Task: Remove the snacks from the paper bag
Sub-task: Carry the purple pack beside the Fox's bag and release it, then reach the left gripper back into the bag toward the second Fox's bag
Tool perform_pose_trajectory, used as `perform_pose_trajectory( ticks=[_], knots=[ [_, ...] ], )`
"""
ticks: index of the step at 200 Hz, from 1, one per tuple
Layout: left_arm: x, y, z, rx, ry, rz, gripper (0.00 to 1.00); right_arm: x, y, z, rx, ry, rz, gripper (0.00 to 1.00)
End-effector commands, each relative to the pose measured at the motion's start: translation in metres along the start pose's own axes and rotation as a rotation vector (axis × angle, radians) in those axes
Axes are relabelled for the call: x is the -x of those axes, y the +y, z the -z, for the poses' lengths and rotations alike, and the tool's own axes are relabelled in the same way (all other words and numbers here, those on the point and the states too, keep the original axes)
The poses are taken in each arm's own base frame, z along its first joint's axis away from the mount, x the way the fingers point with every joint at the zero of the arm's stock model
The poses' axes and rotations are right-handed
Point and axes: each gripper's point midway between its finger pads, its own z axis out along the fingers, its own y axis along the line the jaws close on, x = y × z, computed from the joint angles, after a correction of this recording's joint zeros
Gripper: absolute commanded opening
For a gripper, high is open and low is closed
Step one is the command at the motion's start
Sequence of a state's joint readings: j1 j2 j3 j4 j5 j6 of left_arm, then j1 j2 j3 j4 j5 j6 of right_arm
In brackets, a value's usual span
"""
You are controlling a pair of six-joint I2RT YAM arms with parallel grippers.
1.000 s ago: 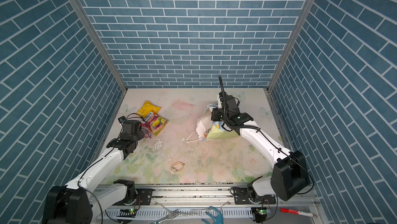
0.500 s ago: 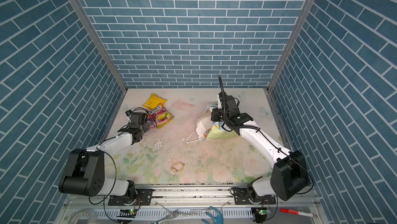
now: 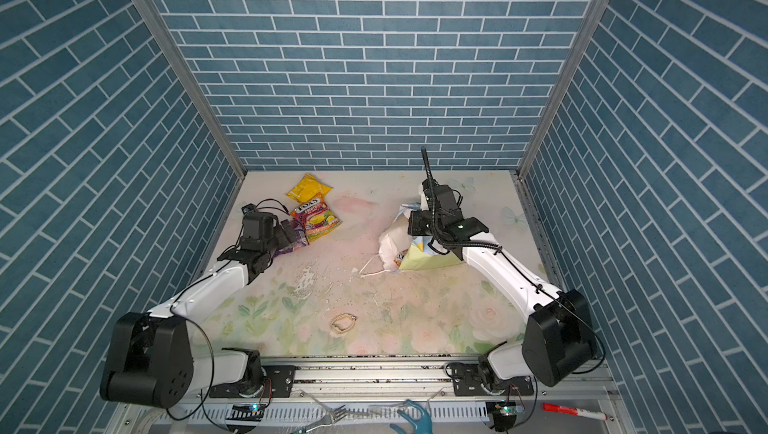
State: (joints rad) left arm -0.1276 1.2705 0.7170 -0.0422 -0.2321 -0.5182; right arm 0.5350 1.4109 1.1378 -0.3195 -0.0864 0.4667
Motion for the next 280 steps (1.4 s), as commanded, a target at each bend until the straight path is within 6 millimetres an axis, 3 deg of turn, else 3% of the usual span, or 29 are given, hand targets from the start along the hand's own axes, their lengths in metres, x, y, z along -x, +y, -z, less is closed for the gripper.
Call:
perform_pose_trajectory(
  ticks=[1,22,25,96,280],
  knots=[
    [0.000,-0.003,0.011,-0.041,0.001,-0.008,1.00,0.003,-0.001,-0.001,-0.018,0.016,-0.013,0.00],
    [0.011,-0.015,0.025,-0.117,-0.024,0.006,1.00,0.004,-0.002,0.000,-0.026,0.022,-0.014,0.00],
    [0.003,-0.013,0.025,-0.121,-0.011,0.002,1.00,0.004,-0.002,0.000,-0.027,0.022,-0.014,0.00],
    [-0.001,-0.057,0.064,-0.415,-0.008,0.060,0.99,0.001,-0.011,0.007,-0.083,0.028,-0.007,0.00],
    [-0.101,-0.188,0.116,-0.760,0.117,-0.154,0.98,-0.002,-0.015,0.014,-0.111,0.041,-0.012,0.00]
  ],
)
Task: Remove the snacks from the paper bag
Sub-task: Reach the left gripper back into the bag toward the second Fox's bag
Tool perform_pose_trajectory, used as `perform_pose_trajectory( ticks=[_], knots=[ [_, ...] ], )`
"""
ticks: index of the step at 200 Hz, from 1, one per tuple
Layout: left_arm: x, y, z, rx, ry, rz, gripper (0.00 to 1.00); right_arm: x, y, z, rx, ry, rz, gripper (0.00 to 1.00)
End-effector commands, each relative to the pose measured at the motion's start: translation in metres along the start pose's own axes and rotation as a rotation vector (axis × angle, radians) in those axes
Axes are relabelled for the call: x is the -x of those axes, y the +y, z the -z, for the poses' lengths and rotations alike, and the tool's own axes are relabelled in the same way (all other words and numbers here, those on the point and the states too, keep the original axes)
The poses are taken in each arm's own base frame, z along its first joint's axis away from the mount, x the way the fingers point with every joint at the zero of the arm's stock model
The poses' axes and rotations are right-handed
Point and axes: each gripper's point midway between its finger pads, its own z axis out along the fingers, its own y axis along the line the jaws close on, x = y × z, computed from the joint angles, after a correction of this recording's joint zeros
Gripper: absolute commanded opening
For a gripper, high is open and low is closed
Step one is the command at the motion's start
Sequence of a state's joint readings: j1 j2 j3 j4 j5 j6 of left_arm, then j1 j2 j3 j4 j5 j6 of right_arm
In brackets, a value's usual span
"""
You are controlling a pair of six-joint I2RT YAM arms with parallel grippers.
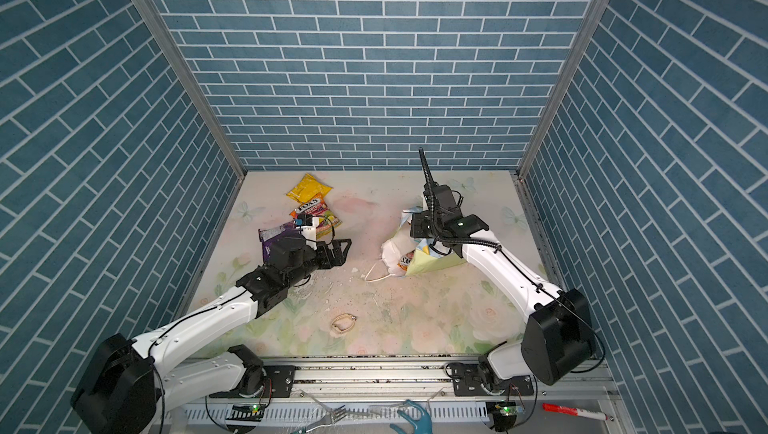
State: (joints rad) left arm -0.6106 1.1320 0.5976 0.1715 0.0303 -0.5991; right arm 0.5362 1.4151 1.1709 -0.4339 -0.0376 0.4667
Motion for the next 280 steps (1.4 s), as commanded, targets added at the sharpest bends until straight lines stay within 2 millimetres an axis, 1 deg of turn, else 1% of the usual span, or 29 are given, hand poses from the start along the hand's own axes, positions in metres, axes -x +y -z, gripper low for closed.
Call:
perform_pose_trajectory(
  ticks=[1,16,28,36,48,67,81,92,94,97,104,125,152,189,231,280],
  knots=[
    [-0.006,-0.018,-0.008,-0.051,-0.010,-0.016,0.98,0.008,-0.003,0.009,-0.032,-0.018,-0.010,0.00],
    [-0.013,-0.028,-0.014,-0.072,0.007,-0.025,0.98,0.008,-0.002,0.009,-0.025,-0.017,-0.013,0.00],
    [-0.019,-0.038,-0.020,-0.096,0.021,-0.043,0.90,0.008,-0.001,0.009,-0.019,-0.018,-0.017,0.00],
    [-0.024,-0.042,-0.026,-0.104,0.036,-0.055,0.87,0.007,-0.001,0.009,-0.017,-0.016,-0.017,0.00],
    [-0.031,-0.048,-0.035,-0.114,0.056,-0.062,0.87,0.008,-0.002,0.009,-0.020,-0.018,-0.017,0.00],
    [-0.041,-0.065,-0.048,-0.173,0.097,-0.070,0.84,0.008,-0.002,0.009,-0.020,-0.021,-0.020,0.00],
    [-0.048,-0.075,-0.054,-0.197,0.106,-0.082,0.83,0.008,-0.001,0.010,-0.016,-0.021,-0.022,0.00],
    [-0.057,-0.078,-0.058,-0.202,0.119,-0.093,0.81,0.008,-0.001,0.010,-0.014,-0.022,-0.025,0.00],
    [-0.052,-0.084,-0.059,-0.213,0.108,-0.093,0.81,0.008,-0.001,0.010,-0.013,-0.023,-0.025,0.00],
    [-0.050,-0.088,-0.059,-0.223,0.104,-0.095,0.81,0.008,-0.001,0.010,-0.013,-0.023,-0.025,0.00],
    [-0.054,-0.093,-0.062,-0.234,0.113,-0.101,0.81,0.008,0.000,0.010,-0.011,-0.025,-0.025,0.00],
    [-0.067,-0.102,-0.072,-0.261,0.153,-0.104,0.80,0.008,0.000,0.011,-0.009,-0.027,-0.027,0.00],
    [-0.075,-0.112,-0.082,-0.318,0.169,-0.080,0.78,0.007,0.000,0.012,-0.003,-0.031,-0.032,0.00],
    [-0.085,-0.115,-0.095,-0.310,0.199,-0.078,0.76,0.007,0.001,0.011,0.001,-0.030,-0.036,0.00],
    [-0.099,-0.109,-0.108,-0.276,0.242,-0.073,0.76,0.007,0.002,0.013,0.009,-0.034,-0.041,0.00],
    [-0.109,-0.105,-0.117,-0.247,0.277,-0.069,0.80,0.010,0.003,0.015,0.015,-0.045,-0.042,0.00]
  ],
)
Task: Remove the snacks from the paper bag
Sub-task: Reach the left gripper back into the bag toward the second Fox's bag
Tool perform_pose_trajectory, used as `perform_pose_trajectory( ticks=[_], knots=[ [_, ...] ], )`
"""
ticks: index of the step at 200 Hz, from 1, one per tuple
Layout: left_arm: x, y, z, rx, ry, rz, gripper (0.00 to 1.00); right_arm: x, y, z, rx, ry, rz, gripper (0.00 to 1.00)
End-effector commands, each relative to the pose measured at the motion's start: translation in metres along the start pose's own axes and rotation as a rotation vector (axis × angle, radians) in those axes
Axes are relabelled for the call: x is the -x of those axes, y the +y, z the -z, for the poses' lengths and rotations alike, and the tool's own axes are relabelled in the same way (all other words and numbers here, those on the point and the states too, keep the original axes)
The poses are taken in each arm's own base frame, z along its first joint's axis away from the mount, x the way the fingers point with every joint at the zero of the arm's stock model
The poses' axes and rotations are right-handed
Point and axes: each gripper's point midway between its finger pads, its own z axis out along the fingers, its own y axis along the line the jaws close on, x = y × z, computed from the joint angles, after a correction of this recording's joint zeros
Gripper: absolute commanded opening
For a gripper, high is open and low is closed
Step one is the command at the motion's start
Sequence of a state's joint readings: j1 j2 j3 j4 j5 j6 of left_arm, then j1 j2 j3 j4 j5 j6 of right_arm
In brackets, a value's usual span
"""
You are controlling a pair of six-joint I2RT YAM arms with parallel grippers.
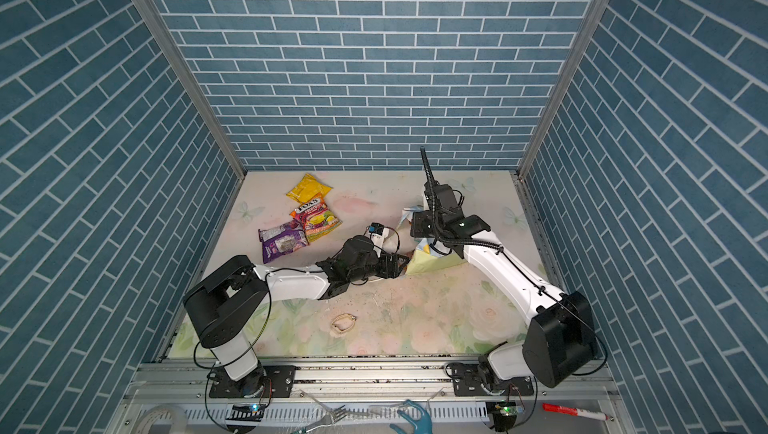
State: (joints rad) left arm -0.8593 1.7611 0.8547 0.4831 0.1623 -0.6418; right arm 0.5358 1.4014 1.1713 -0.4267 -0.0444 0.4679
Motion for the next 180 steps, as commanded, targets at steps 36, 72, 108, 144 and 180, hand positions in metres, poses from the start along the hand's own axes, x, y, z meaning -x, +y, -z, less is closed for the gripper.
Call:
perform_pose_trajectory(
  ticks=[36,72,108,144,180],
  knots=[
    [-0.008,-0.001,-0.012,0.015,0.043,0.002,0.83,0.006,0.000,0.009,-0.001,-0.028,-0.041,0.00],
    [-0.016,0.001,-0.019,0.035,0.074,0.005,0.82,0.005,0.000,0.008,0.000,-0.027,-0.043,0.00],
    [-0.020,0.004,-0.025,0.044,0.082,0.013,0.77,0.005,0.001,0.007,0.005,-0.027,-0.044,0.00],
    [-0.027,0.007,-0.033,0.042,0.104,0.027,0.73,0.007,0.001,0.008,0.004,-0.033,-0.044,0.00],
    [-0.033,0.013,-0.040,0.070,0.136,0.037,0.68,0.008,0.002,0.007,0.007,-0.035,-0.044,0.00]
  ],
)
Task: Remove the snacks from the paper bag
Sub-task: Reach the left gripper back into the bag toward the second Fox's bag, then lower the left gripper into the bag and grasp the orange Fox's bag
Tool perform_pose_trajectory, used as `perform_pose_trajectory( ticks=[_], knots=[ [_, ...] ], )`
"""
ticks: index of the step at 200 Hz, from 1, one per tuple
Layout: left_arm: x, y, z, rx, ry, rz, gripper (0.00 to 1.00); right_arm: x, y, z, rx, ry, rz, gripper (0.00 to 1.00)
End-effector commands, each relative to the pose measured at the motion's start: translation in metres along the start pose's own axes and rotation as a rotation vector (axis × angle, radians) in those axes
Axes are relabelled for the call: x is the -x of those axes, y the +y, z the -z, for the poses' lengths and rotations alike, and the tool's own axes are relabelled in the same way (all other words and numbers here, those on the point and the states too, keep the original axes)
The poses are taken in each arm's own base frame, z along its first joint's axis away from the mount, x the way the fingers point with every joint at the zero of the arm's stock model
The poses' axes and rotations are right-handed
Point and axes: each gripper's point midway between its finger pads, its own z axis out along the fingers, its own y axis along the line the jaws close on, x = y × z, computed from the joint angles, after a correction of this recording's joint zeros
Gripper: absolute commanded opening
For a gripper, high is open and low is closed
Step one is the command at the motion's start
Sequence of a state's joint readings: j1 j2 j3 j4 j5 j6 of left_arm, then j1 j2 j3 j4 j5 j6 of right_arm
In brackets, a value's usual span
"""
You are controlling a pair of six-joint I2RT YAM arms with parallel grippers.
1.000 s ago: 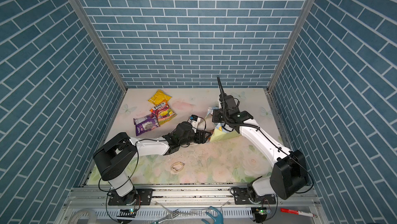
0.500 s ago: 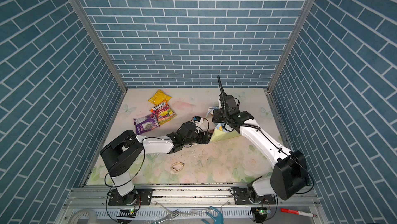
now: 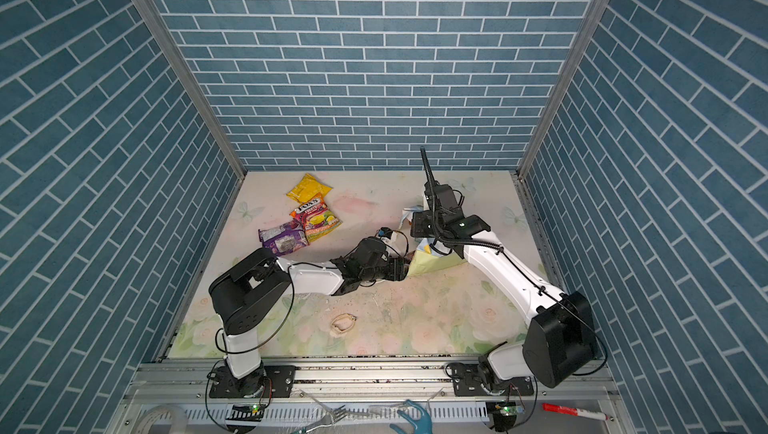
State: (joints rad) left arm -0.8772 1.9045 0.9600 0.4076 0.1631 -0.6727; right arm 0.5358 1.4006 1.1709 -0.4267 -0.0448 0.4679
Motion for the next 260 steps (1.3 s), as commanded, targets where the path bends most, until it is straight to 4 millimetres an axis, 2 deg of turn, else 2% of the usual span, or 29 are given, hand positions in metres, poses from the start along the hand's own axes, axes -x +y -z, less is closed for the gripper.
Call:
perform_pose_trajectory(
  ticks=[1,24,43,77,165,226,260],
  knots=[
    [-0.007,0.001,-0.007,0.015,0.037,0.003,0.68,0.007,0.002,0.007,0.007,-0.034,-0.044,0.00],
    [-0.010,0.005,-0.012,0.037,0.052,0.008,0.63,0.008,0.002,0.007,0.008,-0.037,-0.044,0.00],
    [-0.012,0.008,-0.016,0.053,0.067,0.012,0.52,0.008,0.002,0.007,0.010,-0.036,-0.044,0.00],
    [-0.018,0.013,-0.023,0.066,0.091,0.019,0.44,0.009,0.002,0.007,0.010,-0.041,-0.042,0.00],
    [-0.017,0.015,-0.025,0.083,0.098,0.020,0.09,0.006,0.001,0.005,0.006,-0.033,-0.044,0.00],
    [-0.006,0.008,-0.013,0.065,0.052,-0.006,0.00,0.003,-0.002,0.003,-0.010,-0.026,-0.043,0.00],
    [0.003,0.004,-0.003,0.046,0.014,-0.008,0.00,0.002,-0.006,0.005,-0.024,-0.030,-0.042,0.00]
  ],
)
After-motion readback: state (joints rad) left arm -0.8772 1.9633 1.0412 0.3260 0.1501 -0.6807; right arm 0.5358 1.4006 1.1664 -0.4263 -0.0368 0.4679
